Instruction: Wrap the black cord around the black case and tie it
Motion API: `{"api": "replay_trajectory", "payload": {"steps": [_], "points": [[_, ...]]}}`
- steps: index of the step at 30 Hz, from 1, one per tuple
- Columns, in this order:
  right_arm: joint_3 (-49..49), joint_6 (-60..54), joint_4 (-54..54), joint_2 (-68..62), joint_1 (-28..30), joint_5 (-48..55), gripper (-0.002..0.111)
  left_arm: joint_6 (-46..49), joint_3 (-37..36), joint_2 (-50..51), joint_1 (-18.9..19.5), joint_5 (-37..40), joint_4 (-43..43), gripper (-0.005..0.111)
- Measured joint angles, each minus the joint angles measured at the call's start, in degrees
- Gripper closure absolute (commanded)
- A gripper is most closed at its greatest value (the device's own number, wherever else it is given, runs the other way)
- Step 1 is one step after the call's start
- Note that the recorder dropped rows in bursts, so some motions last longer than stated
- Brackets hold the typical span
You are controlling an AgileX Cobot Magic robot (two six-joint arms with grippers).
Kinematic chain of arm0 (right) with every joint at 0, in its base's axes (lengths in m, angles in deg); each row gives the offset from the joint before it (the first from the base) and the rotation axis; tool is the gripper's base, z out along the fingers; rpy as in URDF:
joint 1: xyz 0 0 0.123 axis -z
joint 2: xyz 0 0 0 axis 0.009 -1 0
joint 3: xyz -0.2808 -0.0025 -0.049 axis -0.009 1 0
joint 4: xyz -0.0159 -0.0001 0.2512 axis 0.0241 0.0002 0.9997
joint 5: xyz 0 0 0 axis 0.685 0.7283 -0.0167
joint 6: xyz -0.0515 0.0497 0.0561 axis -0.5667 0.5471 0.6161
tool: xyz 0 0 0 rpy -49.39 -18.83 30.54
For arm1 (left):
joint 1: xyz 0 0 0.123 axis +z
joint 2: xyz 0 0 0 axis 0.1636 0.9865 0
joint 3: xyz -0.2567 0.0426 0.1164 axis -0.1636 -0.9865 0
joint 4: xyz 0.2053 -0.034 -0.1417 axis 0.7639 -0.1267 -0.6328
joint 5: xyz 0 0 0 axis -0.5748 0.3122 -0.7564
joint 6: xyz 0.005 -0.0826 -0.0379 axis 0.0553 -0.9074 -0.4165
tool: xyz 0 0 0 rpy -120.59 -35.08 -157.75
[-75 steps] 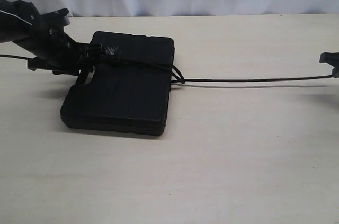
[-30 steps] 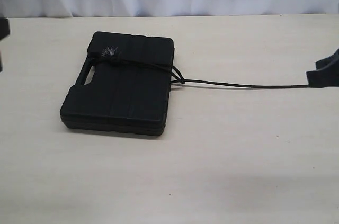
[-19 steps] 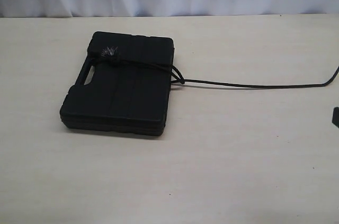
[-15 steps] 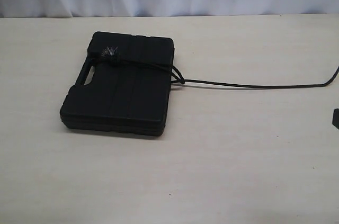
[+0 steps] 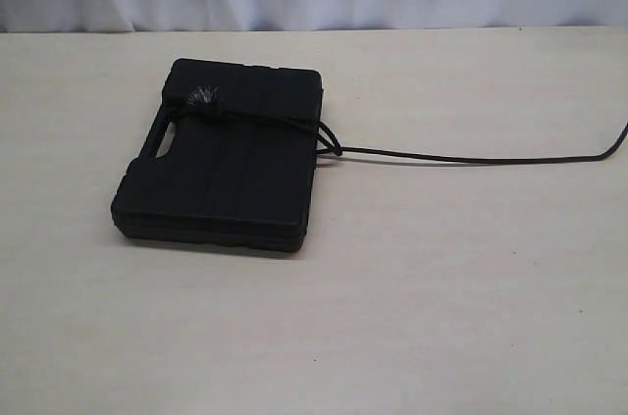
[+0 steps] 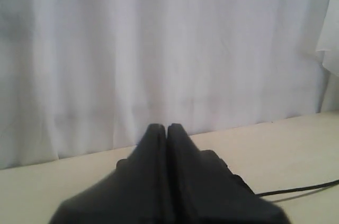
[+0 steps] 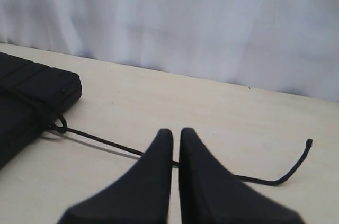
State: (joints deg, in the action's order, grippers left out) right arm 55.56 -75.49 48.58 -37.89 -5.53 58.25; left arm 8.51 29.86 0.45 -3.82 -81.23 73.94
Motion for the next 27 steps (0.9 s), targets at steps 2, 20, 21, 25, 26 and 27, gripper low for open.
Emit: {"api": "replay_trajectory", "payload": {"steps": [2,20,21,25,26,27], "points": [[3.91,0.0,0.0,4.69,0.0,-0.54,0.104,0.0,-1.42,-5.44,0.0,3.61,0.0,0.107],[10.28,-0.6,-1.46,19.89,0.0,11.56,0.104,0.0,-1.78,-16.55,4.58,25.71,0.52,0.107],[10.28,-0.6,-1.46,19.89,0.0,11.56,0.104,0.0,-1.78,-16.55,4.66,25.71,0.81,0.107],[10.28,-0.6,-1.46,19.89,0.0,11.56,0.104,0.0,-1.78,-16.55,4.66,25.71,1.35,0.107],[10.28,-0.6,-1.46,19.89,0.0,11.56,0.104,0.0,-1.78,-16.55,4.66,26.06,1.39,0.107],[10.28,-0.6,-1.46,19.89,0.0,11.56,0.104,0.0,-1.78,-16.65,4.81,26.36,1.48,0.107]]}}
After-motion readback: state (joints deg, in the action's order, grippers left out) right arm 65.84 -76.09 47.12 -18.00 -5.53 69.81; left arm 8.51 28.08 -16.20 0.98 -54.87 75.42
